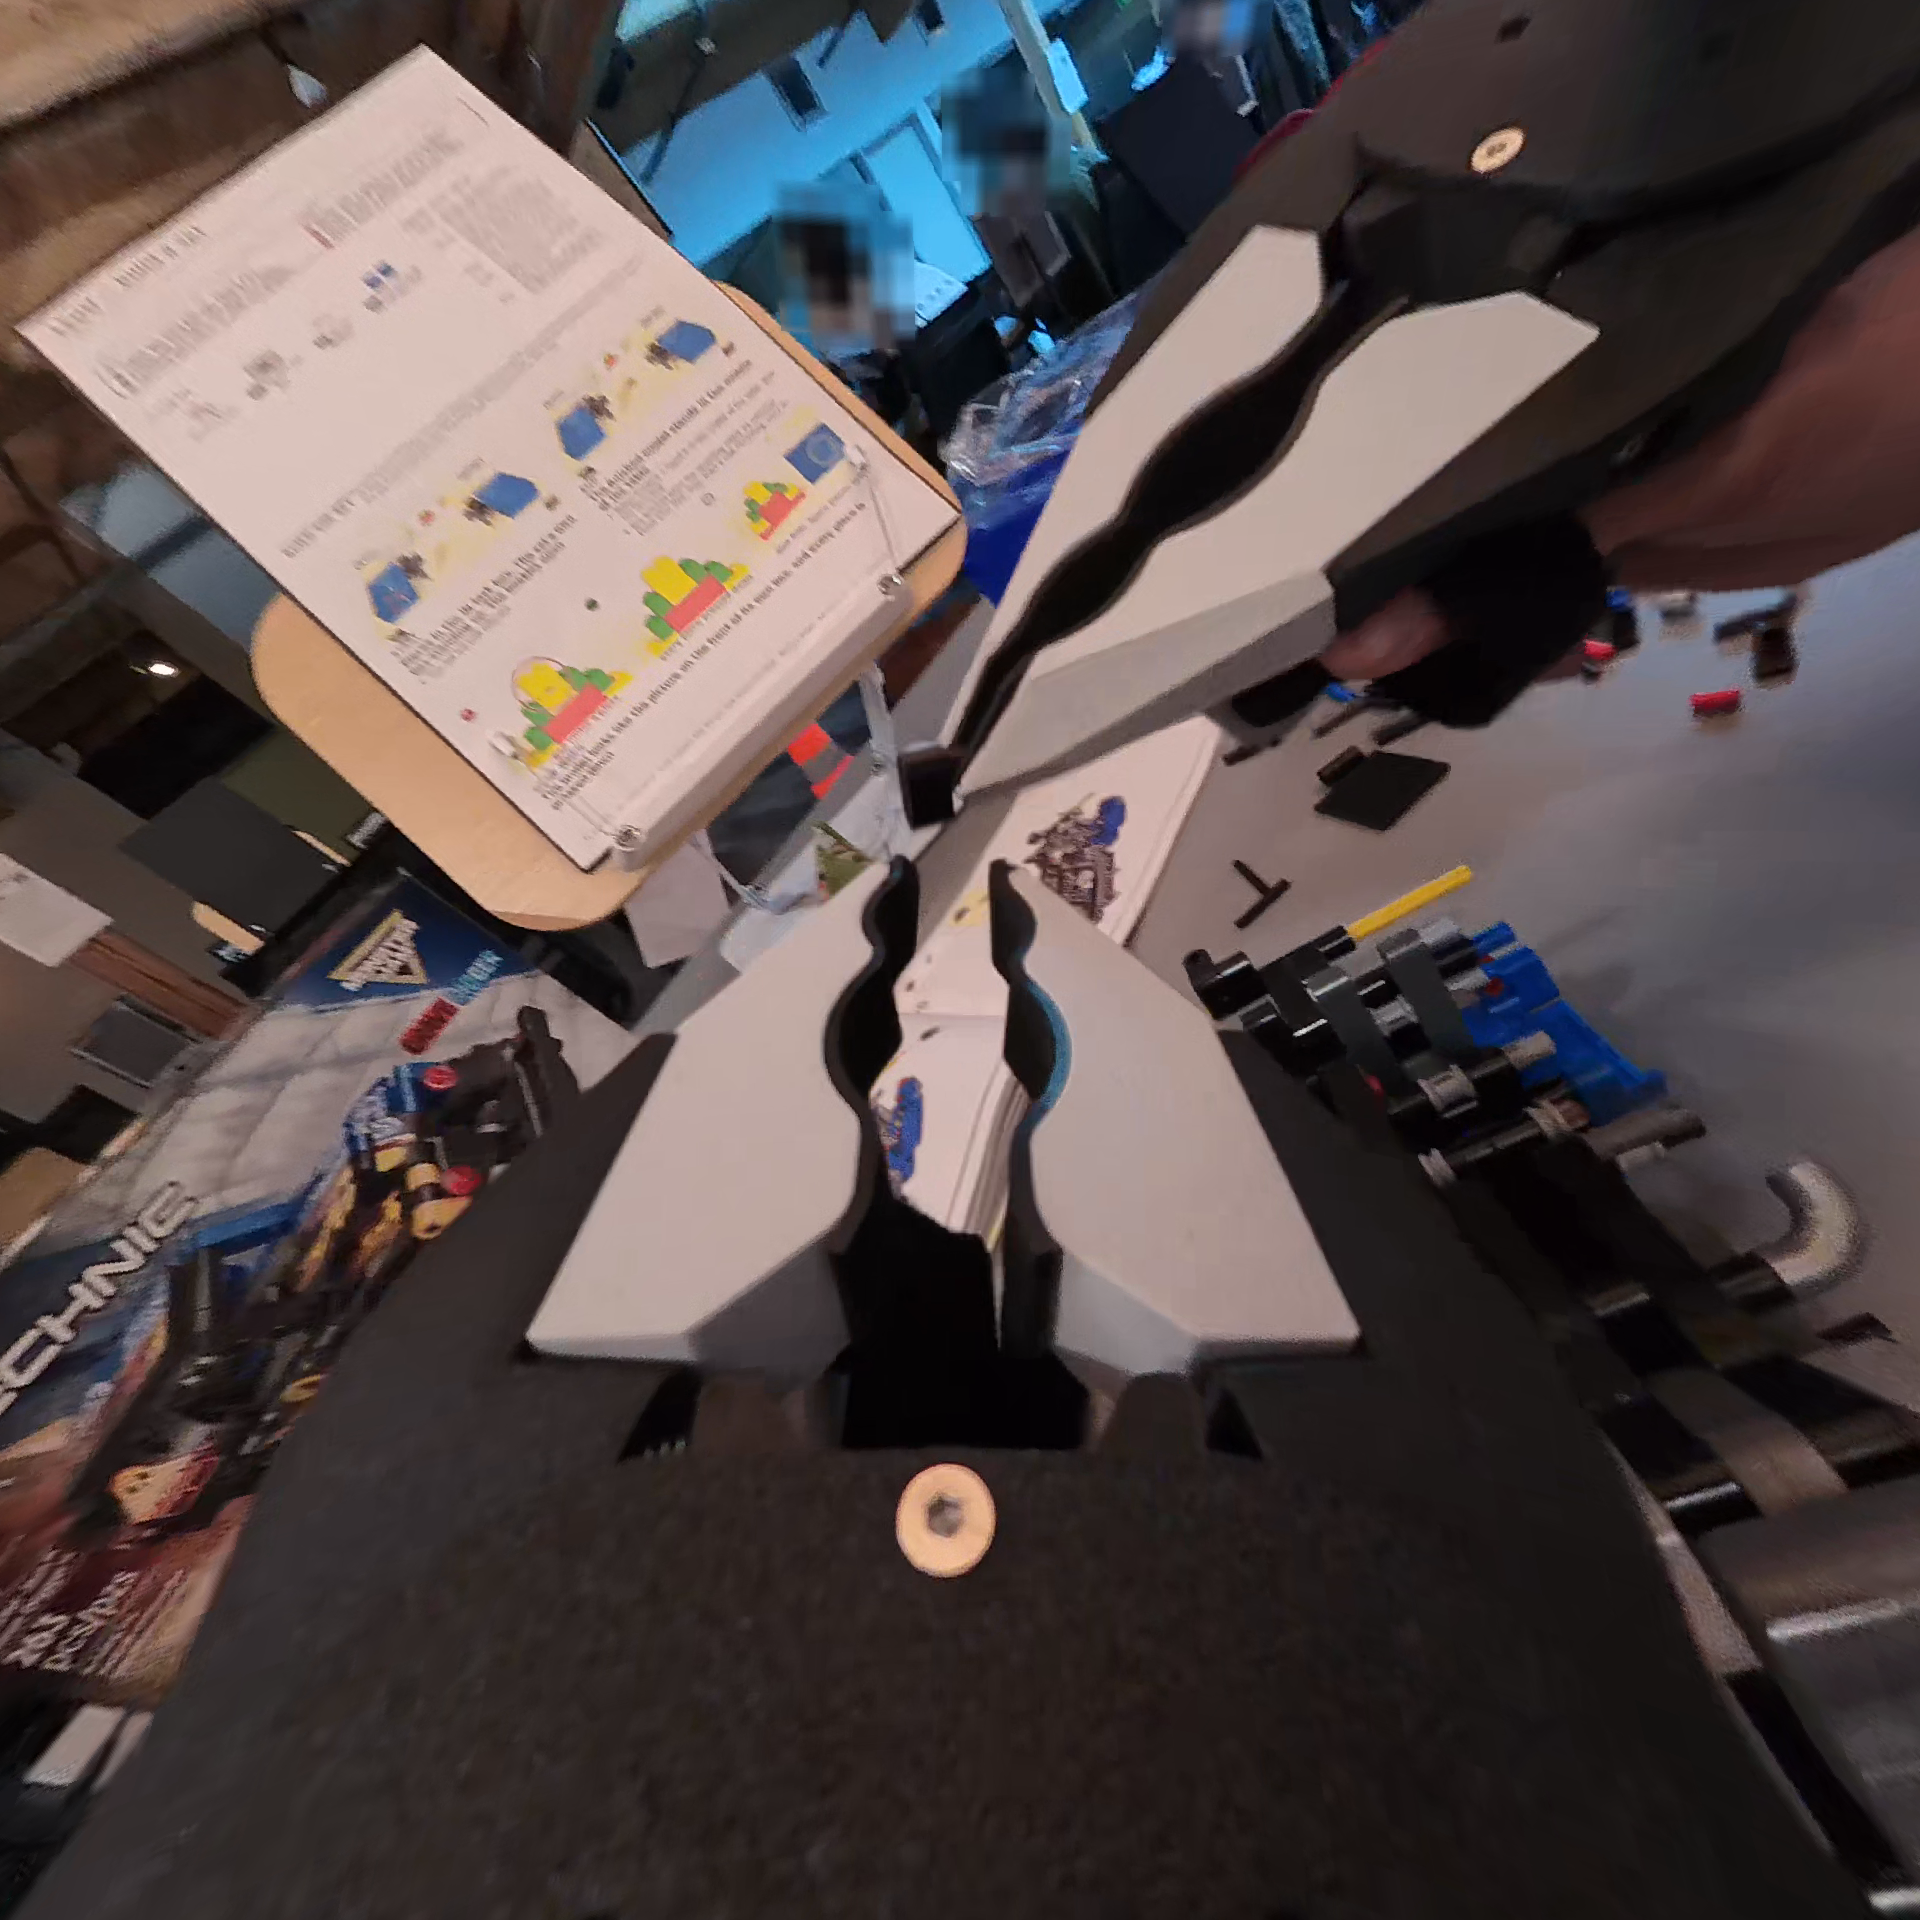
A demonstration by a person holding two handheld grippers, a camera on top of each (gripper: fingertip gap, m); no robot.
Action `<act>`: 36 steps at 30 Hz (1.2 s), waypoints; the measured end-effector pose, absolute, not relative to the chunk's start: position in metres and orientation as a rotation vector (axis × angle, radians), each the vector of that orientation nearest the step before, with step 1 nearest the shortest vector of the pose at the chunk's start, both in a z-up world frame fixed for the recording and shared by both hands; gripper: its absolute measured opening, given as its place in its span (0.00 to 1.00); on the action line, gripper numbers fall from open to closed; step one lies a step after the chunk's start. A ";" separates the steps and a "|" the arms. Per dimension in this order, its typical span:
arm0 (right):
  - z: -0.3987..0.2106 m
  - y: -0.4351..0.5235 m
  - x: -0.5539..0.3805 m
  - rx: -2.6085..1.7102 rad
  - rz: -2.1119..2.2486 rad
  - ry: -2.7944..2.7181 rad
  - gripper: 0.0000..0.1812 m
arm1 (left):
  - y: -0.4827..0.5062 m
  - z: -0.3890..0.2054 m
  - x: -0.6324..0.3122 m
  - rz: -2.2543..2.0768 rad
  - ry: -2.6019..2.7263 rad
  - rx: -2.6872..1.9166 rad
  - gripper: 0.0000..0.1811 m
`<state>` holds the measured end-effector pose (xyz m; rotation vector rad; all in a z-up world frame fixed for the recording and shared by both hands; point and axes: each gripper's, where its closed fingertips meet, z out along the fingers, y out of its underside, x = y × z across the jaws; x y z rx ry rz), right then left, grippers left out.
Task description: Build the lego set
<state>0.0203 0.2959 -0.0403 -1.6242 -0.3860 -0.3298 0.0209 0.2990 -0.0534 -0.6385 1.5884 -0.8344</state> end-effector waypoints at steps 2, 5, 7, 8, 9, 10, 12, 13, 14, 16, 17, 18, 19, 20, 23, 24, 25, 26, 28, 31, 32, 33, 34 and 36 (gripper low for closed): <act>-0.041 0.289 0.039 -1.663 -0.478 -0.426 0.02 | 0.301 -0.060 0.022 -0.847 1.643 -0.665 0.07; -0.050 0.267 0.093 -1.831 -0.825 -0.515 0.02 | 0.305 -0.078 0.026 -0.873 1.777 -0.719 0.10; -0.059 0.261 0.097 -1.841 -0.893 -0.687 0.02 | 0.304 -0.083 0.030 -0.862 1.847 -0.716 0.11; -0.067 0.261 0.087 -1.829 -0.886 -0.798 0.02 | 0.303 -0.081 0.034 -0.821 1.866 -0.681 0.11; -0.071 0.261 0.083 -1.815 -0.943 -0.867 0.02 | 0.303 -0.078 0.038 -0.760 1.872 -0.636 0.11; -0.074 0.261 0.080 -1.788 -1.008 -0.939 0.02 | 0.302 -0.075 0.042 -0.690 1.884 -0.580 0.11; -0.081 0.262 0.069 -1.756 -1.051 -1.057 0.02 | 0.295 -0.076 0.048 -0.541 1.934 -0.446 0.11; -0.083 0.262 0.067 -1.760 -1.060 -1.086 0.02 | 0.291 -0.077 0.050 -0.472 1.952 -0.377 0.11; -0.082 0.263 0.067 -1.757 -1.085 -1.105 0.02 | 0.285 -0.079 0.051 -0.424 1.973 -0.310 0.11; -0.080 0.263 0.064 -1.739 -1.114 -1.154 0.02 | 0.276 -0.084 0.053 -0.348 2.005 -0.222 0.11; -0.080 0.263 0.062 -1.746 -1.105 -1.168 0.02 | 0.273 -0.086 0.055 -0.321 2.007 -0.198 0.10; -0.079 0.263 0.059 -1.743 -1.092 -1.174 0.02 | 0.271 -0.087 0.059 -0.295 2.003 -0.182 0.10; -0.077 0.264 0.057 -1.741 -1.084 -1.177 0.02 | 0.270 -0.087 0.062 -0.271 1.994 -0.167 0.10; -0.077 0.264 0.055 -1.743 -1.082 -1.180 0.02 | 0.268 -0.088 0.065 -0.249 1.989 -0.150 0.10; -0.078 0.263 0.059 -1.767 -1.111 -1.186 0.02 | 0.265 -0.085 0.069 -0.195 1.932 -0.103 0.06; -0.077 0.263 0.061 -1.767 -1.119 -1.183 0.02 | 0.265 -0.084 0.070 -0.173 1.914 -0.095 0.05; -0.078 0.262 0.061 -1.770 -1.115 -1.181 0.02 | 0.265 -0.084 0.070 -0.159 1.901 -0.087 0.05; -0.078 0.262 0.061 -1.776 -1.107 -1.180 0.02 | 0.264 -0.084 0.070 -0.150 1.895 -0.083 0.05; -0.078 0.261 0.061 -1.775 -1.108 -1.173 0.02 | 0.263 -0.084 0.070 -0.145 1.880 -0.090 0.05; -0.080 0.261 0.063 -1.790 -1.105 -1.165 0.02 | 0.264 -0.085 0.071 -0.134 1.873 -0.104 0.03; -0.081 0.262 0.063 -1.798 -1.099 -1.152 0.02 | 0.264 -0.085 0.071 -0.124 1.870 -0.108 0.03; -0.081 0.263 0.064 -1.810 -1.080 -1.121 0.02 | 0.265 -0.085 0.072 -0.115 1.865 -0.114 0.03; -0.081 0.262 0.064 -1.824 -1.043 -1.090 0.02 | 0.266 -0.085 0.072 -0.121 1.869 -0.123 0.03; -0.077 0.261 0.066 -1.827 -0.964 -1.011 0.04 | 0.267 -0.082 0.070 -0.181 1.867 -0.168 0.03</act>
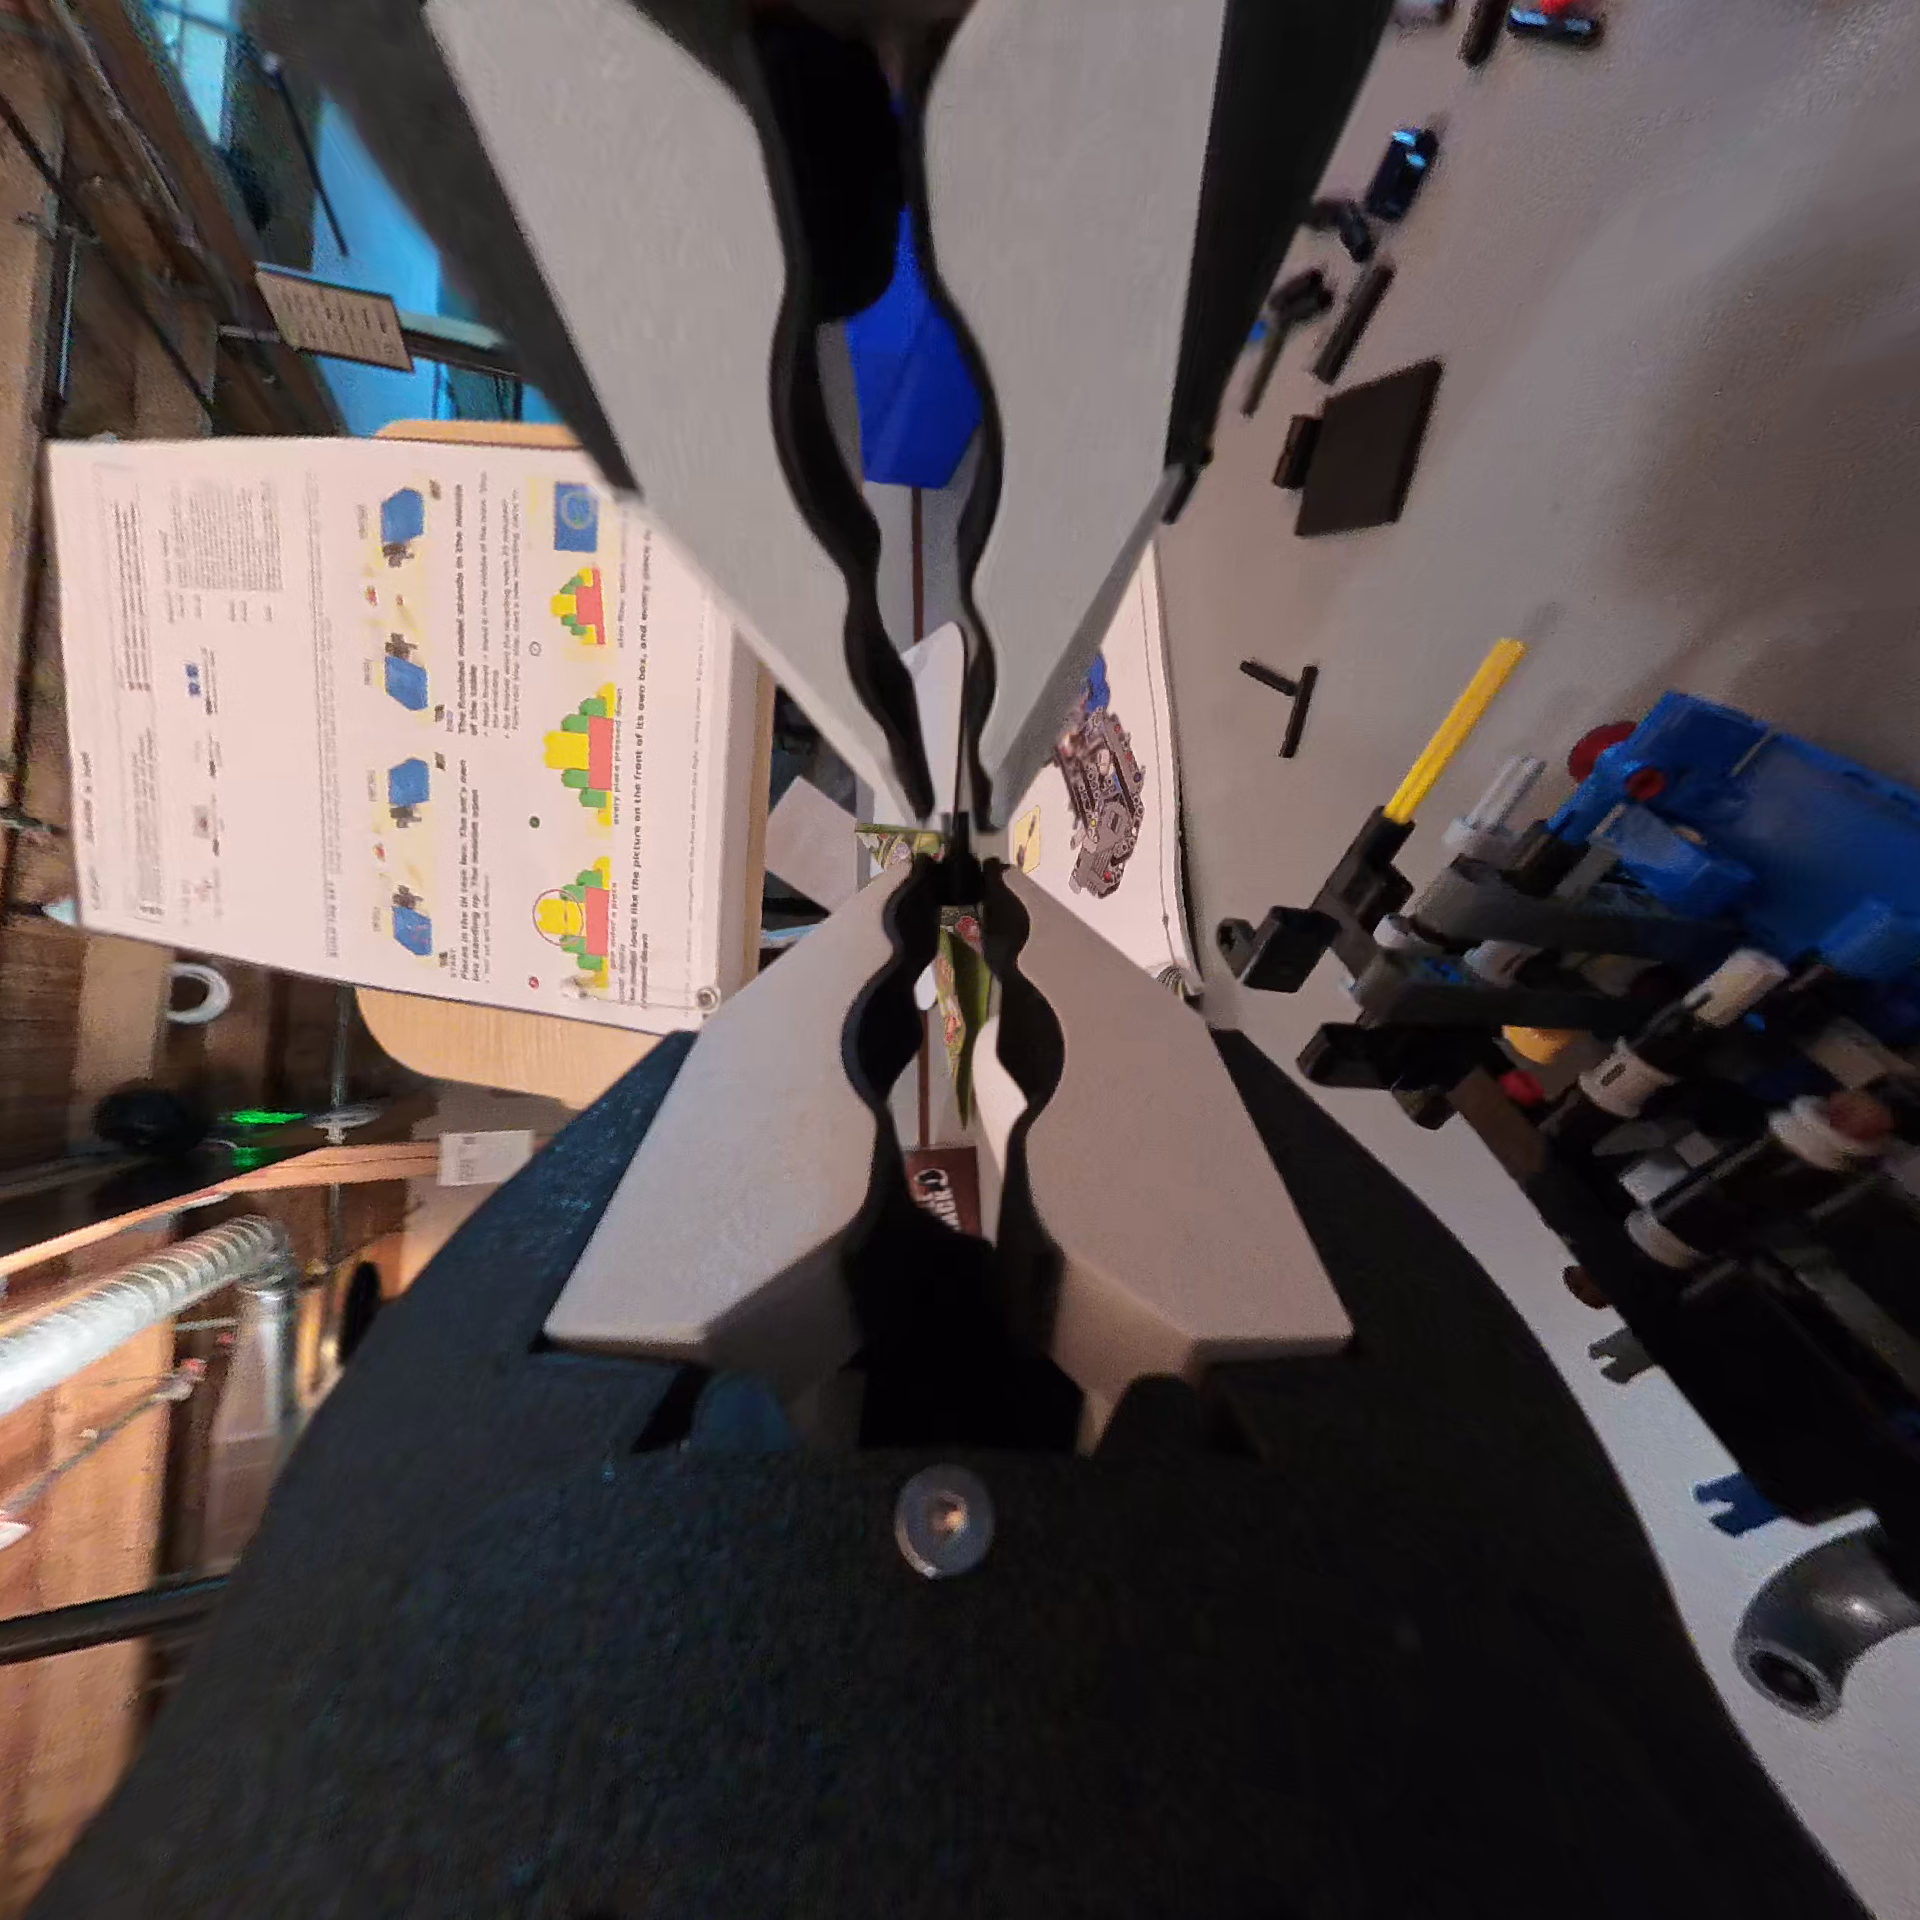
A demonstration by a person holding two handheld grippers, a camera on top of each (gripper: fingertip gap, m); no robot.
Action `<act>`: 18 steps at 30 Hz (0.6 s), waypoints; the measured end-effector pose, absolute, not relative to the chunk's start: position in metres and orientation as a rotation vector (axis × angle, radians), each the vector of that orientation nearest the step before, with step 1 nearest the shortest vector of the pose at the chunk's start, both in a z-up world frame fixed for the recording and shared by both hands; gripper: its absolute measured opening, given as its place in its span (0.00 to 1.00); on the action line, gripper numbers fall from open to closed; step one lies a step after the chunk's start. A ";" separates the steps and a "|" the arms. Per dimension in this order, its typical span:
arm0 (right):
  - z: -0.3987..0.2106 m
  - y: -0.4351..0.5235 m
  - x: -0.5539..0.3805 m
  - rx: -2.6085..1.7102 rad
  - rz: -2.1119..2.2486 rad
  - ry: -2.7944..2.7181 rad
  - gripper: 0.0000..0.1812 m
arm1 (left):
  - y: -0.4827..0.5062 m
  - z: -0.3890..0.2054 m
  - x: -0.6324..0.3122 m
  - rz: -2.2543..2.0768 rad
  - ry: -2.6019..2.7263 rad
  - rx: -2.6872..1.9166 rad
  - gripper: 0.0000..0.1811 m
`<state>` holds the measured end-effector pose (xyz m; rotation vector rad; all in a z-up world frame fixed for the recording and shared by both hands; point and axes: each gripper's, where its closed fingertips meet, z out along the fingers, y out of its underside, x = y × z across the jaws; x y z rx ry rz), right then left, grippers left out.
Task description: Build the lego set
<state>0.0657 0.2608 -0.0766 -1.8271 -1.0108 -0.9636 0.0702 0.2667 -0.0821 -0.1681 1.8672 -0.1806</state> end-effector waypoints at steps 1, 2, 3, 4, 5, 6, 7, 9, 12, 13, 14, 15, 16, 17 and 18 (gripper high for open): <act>-0.074 0.258 0.067 -1.834 -0.912 -0.971 0.07 | 0.270 -0.080 0.069 -0.217 1.861 -0.199 0.03; -0.072 0.255 0.069 -1.848 -0.841 -0.931 0.08 | 0.275 -0.078 0.067 -0.252 1.850 -0.234 0.03; -0.072 0.251 0.071 -1.865 -0.758 -0.885 0.09 | 0.282 -0.076 0.065 -0.292 1.830 -0.270 0.03; -0.072 0.247 0.076 -1.890 -0.672 -0.823 0.09 | 0.290 -0.074 0.062 -0.345 1.808 -0.318 0.03; -0.075 0.243 0.085 -1.921 -0.578 -0.752 0.09 | 0.299 -0.072 0.058 -0.413 1.785 -0.380 0.03; -0.079 0.240 0.096 -1.952 -0.485 -0.667 0.09 | 0.309 -0.070 0.054 -0.484 1.756 -0.444 0.03; -0.084 0.237 0.110 -1.981 -0.410 -0.564 0.10 | 0.319 -0.069 0.050 -0.553 1.725 -0.506 0.03; -0.091 0.231 0.136 -2.008 -0.275 -0.364 0.11 | 0.337 -0.066 0.043 -0.697 1.667 -0.619 0.03; -0.097 0.225 0.162 -1.953 -0.111 -0.116 0.11 | 0.351 -0.065 0.037 -0.906 1.605 -0.736 0.03; -0.102 0.223 0.169 -1.957 -0.084 -0.057 0.12 | 0.352 -0.065 0.037 -0.964 1.600 -0.772 0.03; -0.108 0.220 0.174 -1.987 -0.068 -0.021 0.13 | 0.351 -0.066 0.037 -1.014 1.611 -0.802 0.03; -0.110 0.218 0.180 -1.999 -0.081 0.009 0.13 | 0.349 -0.067 0.037 -1.050 1.623 -0.816 0.03; -0.110 0.218 0.187 -1.990 -0.109 0.040 0.13 | 0.347 -0.066 0.036 -1.073 1.620 -0.812 0.03; -0.110 0.217 0.190 -1.987 -0.119 0.054 0.13 | 0.347 -0.065 0.035 -1.090 1.618 -0.809 0.03; -0.111 0.217 0.192 -1.983 -0.119 0.071 0.13 | 0.347 -0.066 0.035 -1.098 1.623 -0.817 0.03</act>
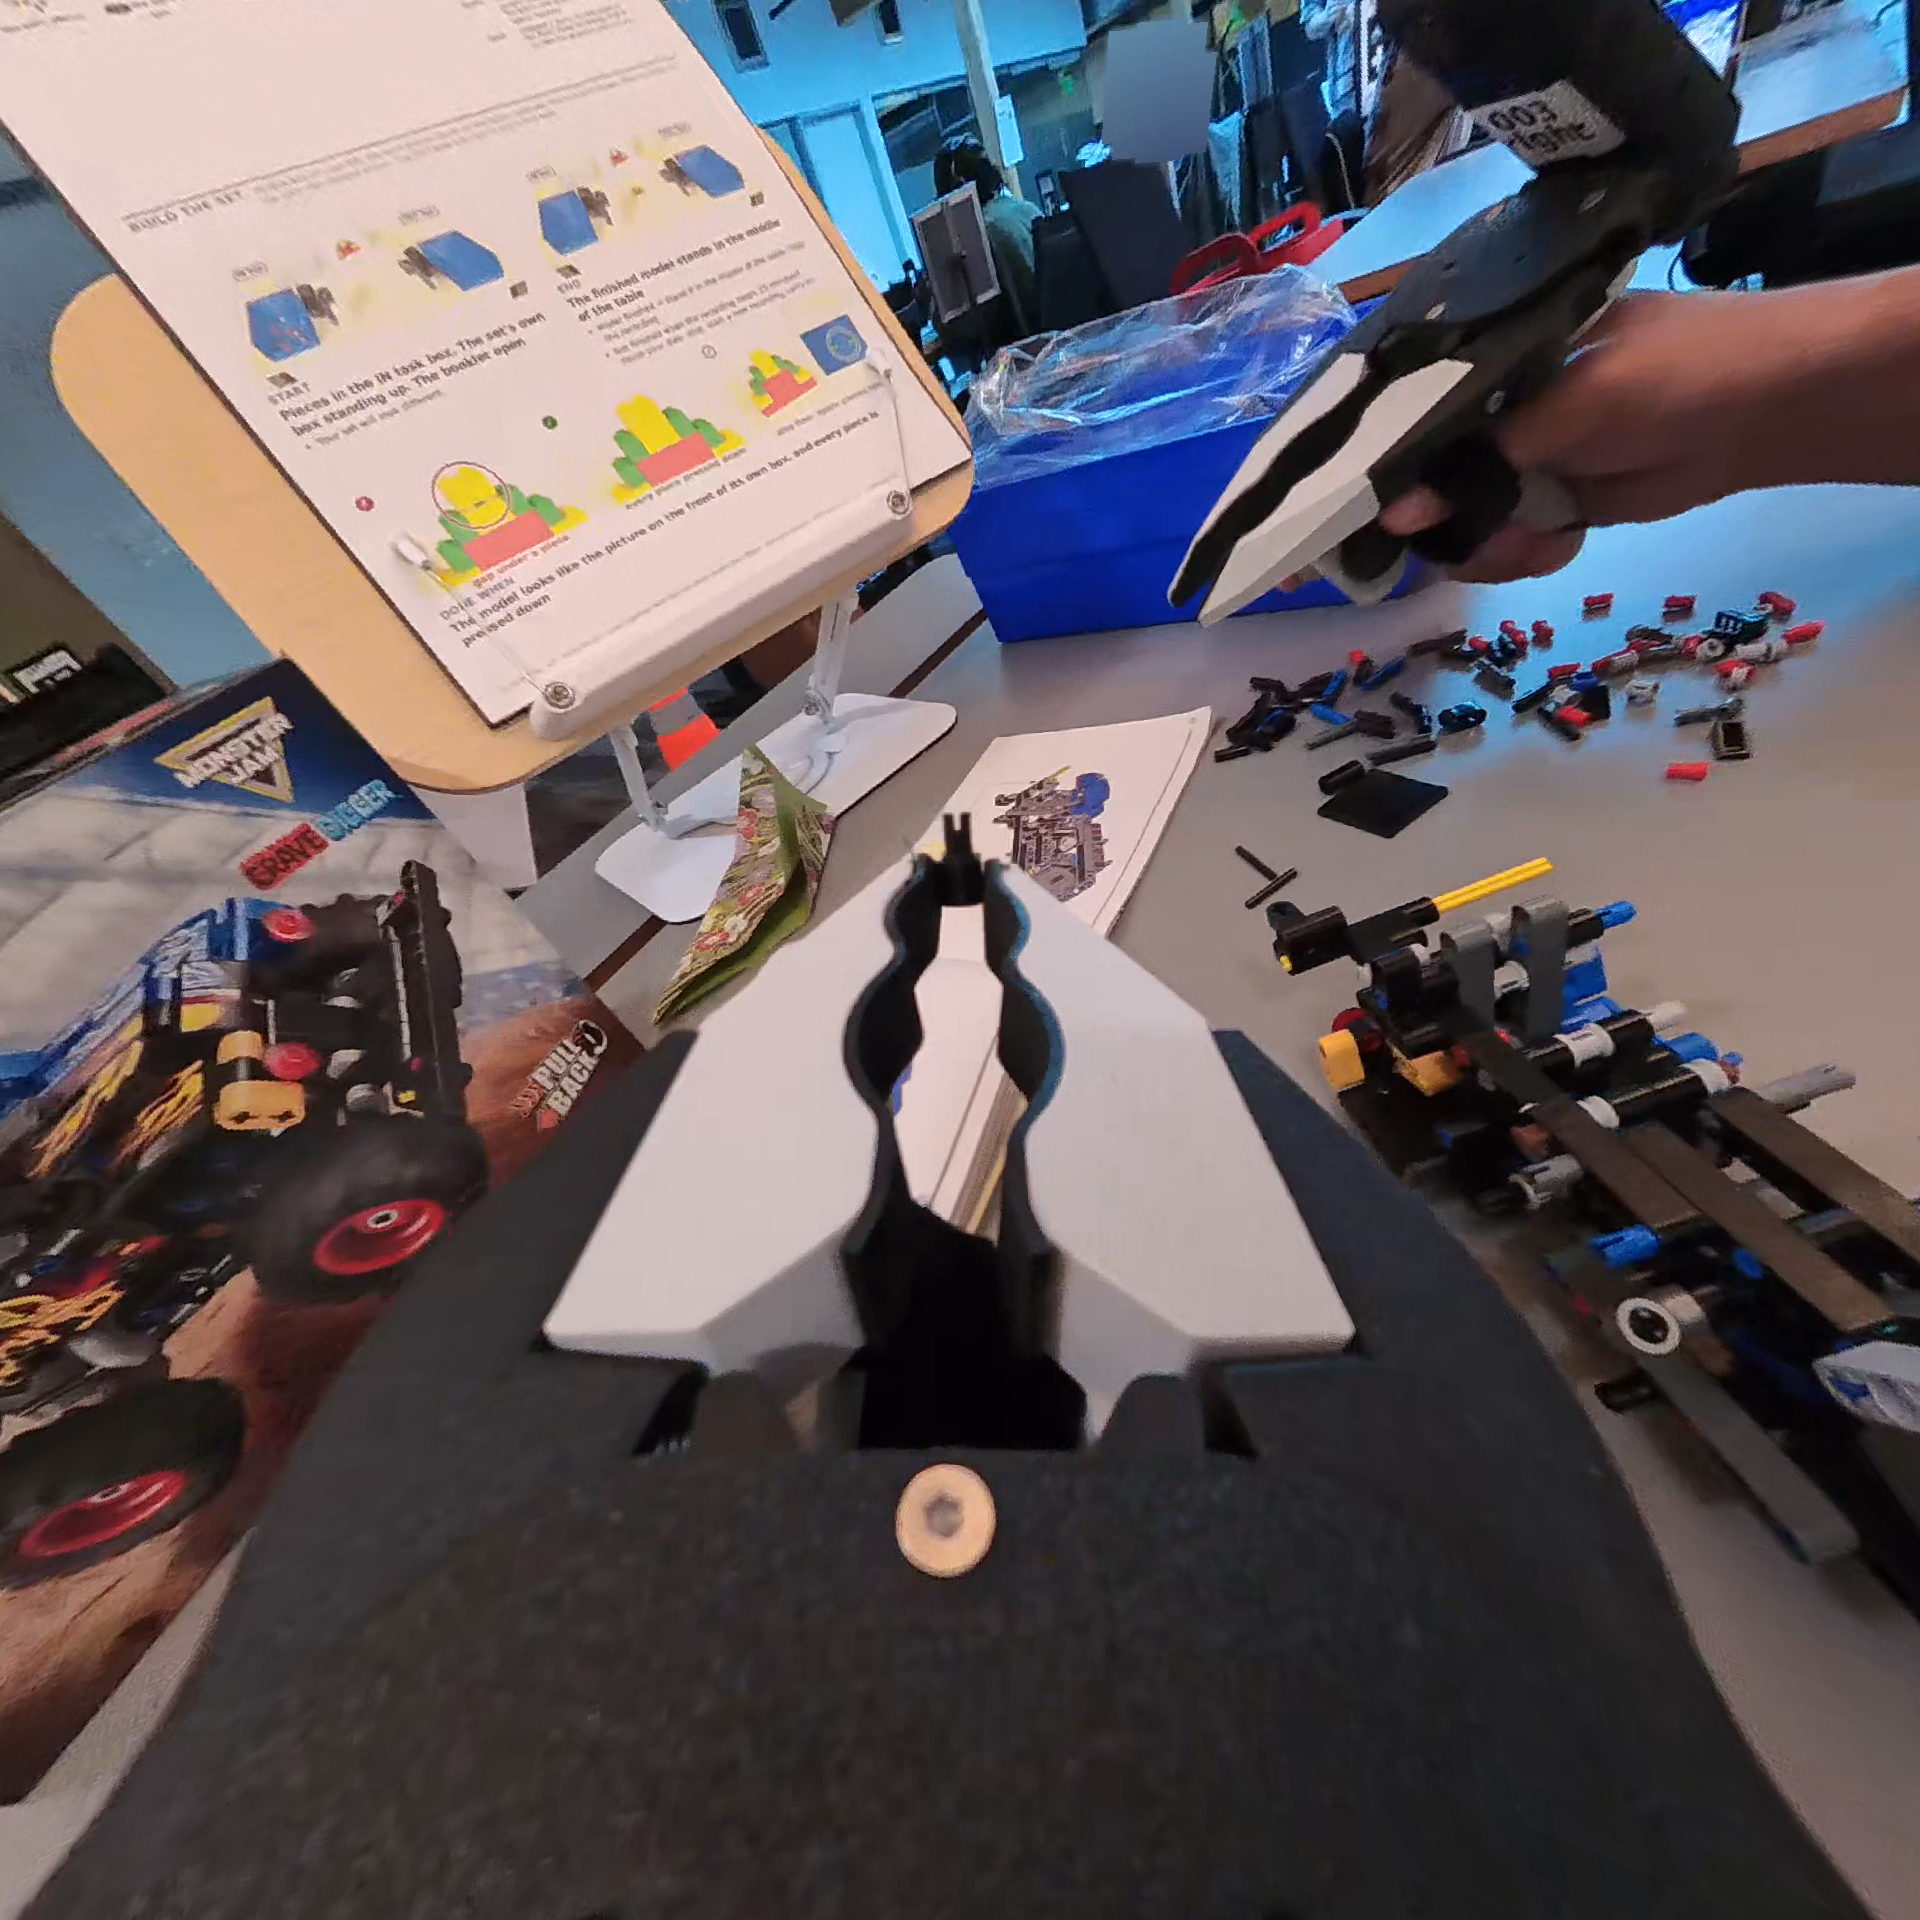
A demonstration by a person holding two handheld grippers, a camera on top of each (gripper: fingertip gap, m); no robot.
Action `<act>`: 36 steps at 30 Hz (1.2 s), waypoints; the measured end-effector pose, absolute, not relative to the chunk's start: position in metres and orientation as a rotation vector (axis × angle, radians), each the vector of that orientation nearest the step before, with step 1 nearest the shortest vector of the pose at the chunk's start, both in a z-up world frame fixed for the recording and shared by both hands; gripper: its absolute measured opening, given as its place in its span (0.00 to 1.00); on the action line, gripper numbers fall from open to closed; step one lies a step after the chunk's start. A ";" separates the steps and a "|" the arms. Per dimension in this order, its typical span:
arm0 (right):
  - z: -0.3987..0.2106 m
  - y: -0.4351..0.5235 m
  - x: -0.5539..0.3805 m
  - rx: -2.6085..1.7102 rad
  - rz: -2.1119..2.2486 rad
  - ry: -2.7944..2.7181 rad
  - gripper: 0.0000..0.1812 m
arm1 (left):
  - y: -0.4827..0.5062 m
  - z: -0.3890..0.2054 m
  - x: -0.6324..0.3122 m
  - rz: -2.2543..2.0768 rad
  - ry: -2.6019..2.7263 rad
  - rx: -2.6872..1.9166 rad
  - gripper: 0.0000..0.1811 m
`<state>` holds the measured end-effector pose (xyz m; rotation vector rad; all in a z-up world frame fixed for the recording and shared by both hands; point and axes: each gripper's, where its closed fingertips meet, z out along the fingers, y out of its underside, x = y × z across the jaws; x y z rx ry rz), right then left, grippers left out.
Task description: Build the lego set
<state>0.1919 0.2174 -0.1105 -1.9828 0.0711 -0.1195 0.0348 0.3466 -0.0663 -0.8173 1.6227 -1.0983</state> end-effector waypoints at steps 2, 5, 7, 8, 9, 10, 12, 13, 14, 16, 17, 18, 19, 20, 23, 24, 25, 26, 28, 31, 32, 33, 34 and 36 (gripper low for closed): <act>-0.110 0.218 0.193 -1.963 -0.107 0.092 0.12 | 0.347 -0.070 0.034 -1.099 1.647 -0.838 0.03; -0.111 0.218 0.196 -1.953 -0.103 0.107 0.10 | 0.351 -0.074 0.033 -1.076 1.665 -0.842 0.03; -0.119 0.218 0.200 -1.988 -0.114 0.111 0.10 | 0.354 -0.078 0.035 -1.082 1.668 -0.866 0.03; -0.122 0.217 0.201 -2.001 -0.118 0.109 0.10 | 0.355 -0.080 0.036 -1.093 1.672 -0.881 0.03; -0.124 0.217 0.202 -2.003 -0.115 0.108 0.10 | 0.355 -0.083 0.036 -1.100 1.682 -0.894 0.03; -0.124 0.218 0.202 -2.002 -0.104 0.111 0.10 | 0.356 -0.086 0.037 -1.093 1.688 -0.903 0.03; -0.127 0.218 0.201 -2.005 -0.068 0.120 0.10 | 0.358 -0.089 0.039 -1.088 1.696 -0.912 0.03; -0.127 0.218 0.201 -2.006 -0.057 0.123 0.10 | 0.358 -0.090 0.039 -1.092 1.700 -0.921 0.03; -0.128 0.218 0.203 -2.008 -0.057 0.127 0.10 | 0.360 -0.091 0.040 -1.092 1.697 -0.928 0.03; -0.129 0.217 0.206 -2.008 -0.065 0.131 0.10 | 0.362 -0.091 0.040 -1.092 1.698 -0.936 0.03; -0.129 0.216 0.208 -2.008 -0.065 0.135 0.10 | 0.364 -0.091 0.040 -1.088 1.695 -0.940 0.03; -0.129 0.216 0.209 -2.006 -0.060 0.138 0.10 | 0.366 -0.090 0.040 -1.084 1.688 -0.941 0.03; -0.130 0.216 0.209 -2.009 -0.053 0.139 0.10 | 0.367 -0.090 0.040 -1.082 1.684 -0.943 0.03; -0.132 0.216 0.210 -2.015 -0.048 0.142 0.10 | 0.368 -0.089 0.040 -1.083 1.683 -0.947 0.03; -0.133 0.216 0.210 -2.016 -0.049 0.141 0.09 | 0.367 -0.088 0.040 -1.086 1.683 -0.947 0.03; -0.134 0.216 0.209 -2.020 -0.049 0.136 0.09 | 0.366 -0.089 0.040 -1.079 1.690 -0.940 0.03; -0.135 0.216 0.209 -2.026 -0.051 0.129 0.09 | 0.365 -0.090 0.040 -1.068 1.695 -0.934 0.03; -0.135 0.216 0.208 -2.029 -0.058 0.124 0.09 | 0.364 -0.090 0.040 -1.061 1.697 -0.926 0.03; -0.135 0.217 0.207 -2.030 -0.067 0.111 0.09 | 0.361 -0.091 0.039 -1.055 1.709 -0.916 0.03; -0.134 0.217 0.206 -2.027 -0.074 0.102 0.09 | 0.359 -0.091 0.039 -1.041 1.710 -0.895 0.03; -0.133 0.217 0.206 -2.025 -0.077 0.099 0.08 | 0.359 -0.091 0.039 -1.032 1.710 -0.890 0.03; -0.133 0.217 0.206 -2.026 -0.079 0.097 0.08 | 0.359 -0.090 0.039 -1.024 1.709 -0.885 0.03; -0.133 0.217 0.206 -2.028 -0.080 0.096 0.08 | 0.359 -0.091 0.039 -1.019 1.711 -0.881 0.03; -0.135 0.217 0.206 -2.033 -0.081 0.093 0.08 | 0.359 -0.091 0.039 -1.011 1.710 -0.880 0.03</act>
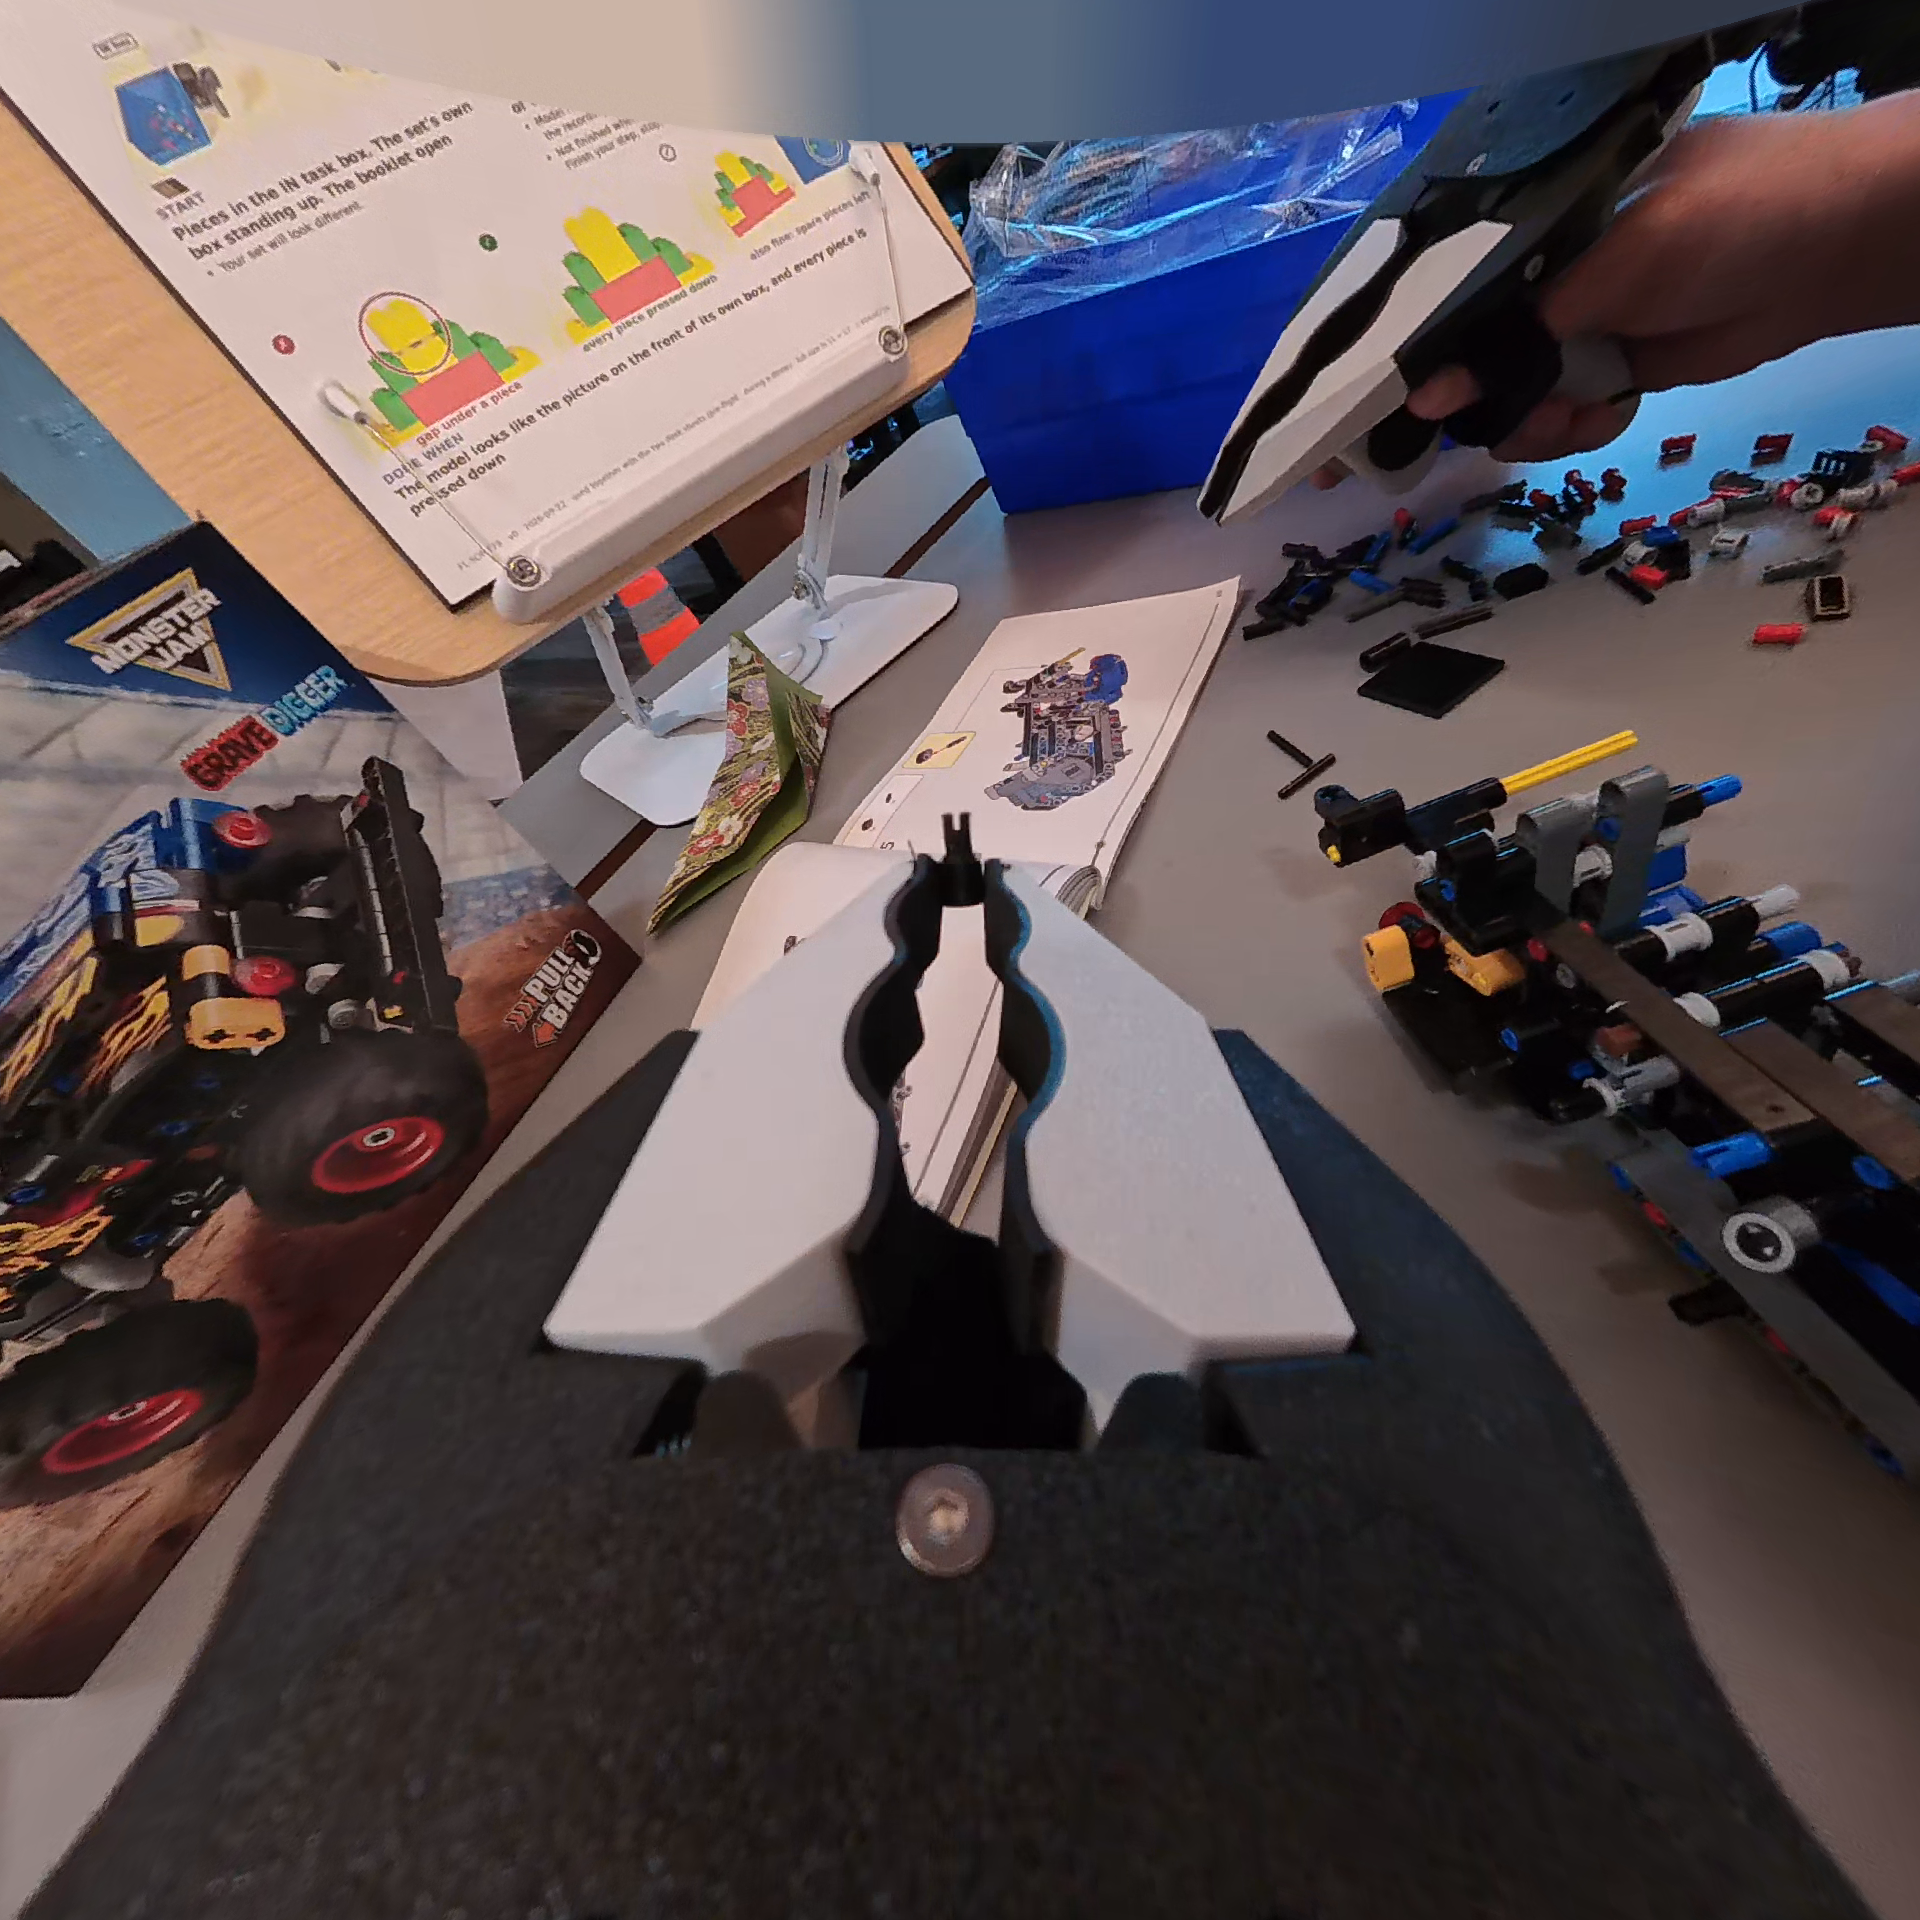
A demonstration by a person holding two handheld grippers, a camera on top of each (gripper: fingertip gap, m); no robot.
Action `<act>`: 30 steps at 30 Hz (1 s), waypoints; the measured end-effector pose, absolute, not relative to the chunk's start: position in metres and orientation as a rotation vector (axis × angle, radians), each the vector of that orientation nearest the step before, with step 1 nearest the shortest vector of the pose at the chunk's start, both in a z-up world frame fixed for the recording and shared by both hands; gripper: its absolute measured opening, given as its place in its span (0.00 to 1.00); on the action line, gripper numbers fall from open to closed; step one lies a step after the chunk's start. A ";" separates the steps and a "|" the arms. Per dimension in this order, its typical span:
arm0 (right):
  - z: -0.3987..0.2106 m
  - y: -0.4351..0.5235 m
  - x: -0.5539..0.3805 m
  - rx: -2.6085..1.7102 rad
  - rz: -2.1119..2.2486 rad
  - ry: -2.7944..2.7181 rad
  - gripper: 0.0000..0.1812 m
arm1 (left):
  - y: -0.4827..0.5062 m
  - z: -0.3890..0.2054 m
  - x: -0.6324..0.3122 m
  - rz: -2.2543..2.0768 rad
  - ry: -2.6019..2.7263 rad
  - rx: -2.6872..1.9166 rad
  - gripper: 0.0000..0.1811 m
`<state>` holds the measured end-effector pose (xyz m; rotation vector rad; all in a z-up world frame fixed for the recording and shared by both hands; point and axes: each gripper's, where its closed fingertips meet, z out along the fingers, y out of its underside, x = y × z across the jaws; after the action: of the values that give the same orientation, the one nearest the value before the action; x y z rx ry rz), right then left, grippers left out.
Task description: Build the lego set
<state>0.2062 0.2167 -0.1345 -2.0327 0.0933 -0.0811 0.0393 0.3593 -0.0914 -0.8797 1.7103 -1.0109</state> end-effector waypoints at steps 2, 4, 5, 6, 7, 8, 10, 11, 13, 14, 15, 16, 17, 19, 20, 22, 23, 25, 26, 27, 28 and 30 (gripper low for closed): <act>-0.136 0.217 0.206 -2.039 -0.078 0.093 0.08 | 0.359 -0.092 0.039 -1.017 1.712 -0.879 0.03; -0.137 0.217 0.206 -2.040 -0.076 0.092 0.08 | 0.360 -0.093 0.040 -1.016 1.713 -0.886 0.03; -0.137 0.218 0.205 -2.040 -0.073 0.091 0.08 | 0.360 -0.093 0.040 -1.018 1.714 -0.886 0.03; -0.138 0.218 0.205 -2.041 -0.070 0.091 0.08 | 0.360 -0.093 0.040 -1.020 1.717 -0.891 0.03; -0.139 0.218 0.205 -2.043 -0.066 0.090 0.08 | 0.361 -0.093 0.040 -1.023 1.715 -0.896 0.03; -0.139 0.218 0.204 -2.045 -0.064 0.088 0.08 | 0.361 -0.093 0.040 -1.030 1.712 -0.898 0.03; -0.137 0.218 0.202 -2.040 -0.069 0.082 0.08 | 0.361 -0.092 0.040 -1.045 1.705 -0.910 0.03; -0.135 0.219 0.201 -2.033 -0.073 0.075 0.08 | 0.361 -0.091 0.040 -1.051 1.698 -0.912 0.03; -0.131 0.219 0.197 -2.028 -0.090 0.052 0.08 | 0.362 -0.087 0.040 -1.053 1.683 -0.910 0.03; -0.129 0.219 0.195 -2.025 -0.101 0.038 0.08 | 0.362 -0.085 0.039 -1.050 1.677 -0.904 0.03; -0.128 0.220 0.192 -2.022 -0.112 0.022 0.08 | 0.362 -0.085 0.039 -1.041 1.675 -0.897 0.03; -0.126 0.220 0.190 -2.022 -0.122 0.009 0.08 | 0.361 -0.084 0.039 -1.031 1.671 -0.891 0.03; -0.125 0.220 0.188 -2.021 -0.128 -0.001 0.08 | 0.359 -0.082 0.038 -1.028 1.665 -0.882 0.03; -0.122 0.221 0.180 -2.014 -0.108 -0.018 0.07 | 0.353 -0.078 0.037 -1.031 1.665 -0.859 0.03; -0.120 0.222 0.175 -2.013 -0.088 -0.028 0.08 | 0.349 -0.075 0.036 -1.027 1.657 -0.839 0.03; -0.117 0.223 0.160 -2.015 -0.031 -0.073 0.09 | 0.339 -0.069 0.033 -1.024 1.655 -0.782 0.03; -0.113 0.224 0.152 -2.002 -0.007 -0.102 0.10 | 0.333 -0.063 0.031 -1.018 1.651 -0.739 0.03; -0.101 0.224 0.137 -1.950 0.029 -0.161 0.10 | 0.317 -0.052 0.026 -1.013 1.660 -0.628 0.03; -0.098 0.224 0.125 -1.936 0.075 -0.205 0.11 | 0.308 -0.046 0.023 -1.005 1.660 -0.591 0.03; -0.099 0.221 0.111 -1.945 0.148 -0.264 0.12 | 0.301 -0.036 0.019 -0.983 1.634 -0.552 0.03; -0.102 0.217 0.096 -1.968 0.228 -0.329 0.14 | 0.293 -0.025 0.013 -0.954 1.606 -0.504 0.03; -0.104 0.207 0.067 -1.983 0.350 -0.458 0.14 | 0.273 -0.014 -0.002 -0.911 1.608 -0.436 0.03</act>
<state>0.0670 0.2071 -0.1036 -1.9825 -0.4578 0.3501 -0.0018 0.2729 -0.0142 -0.4363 1.6082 -0.9106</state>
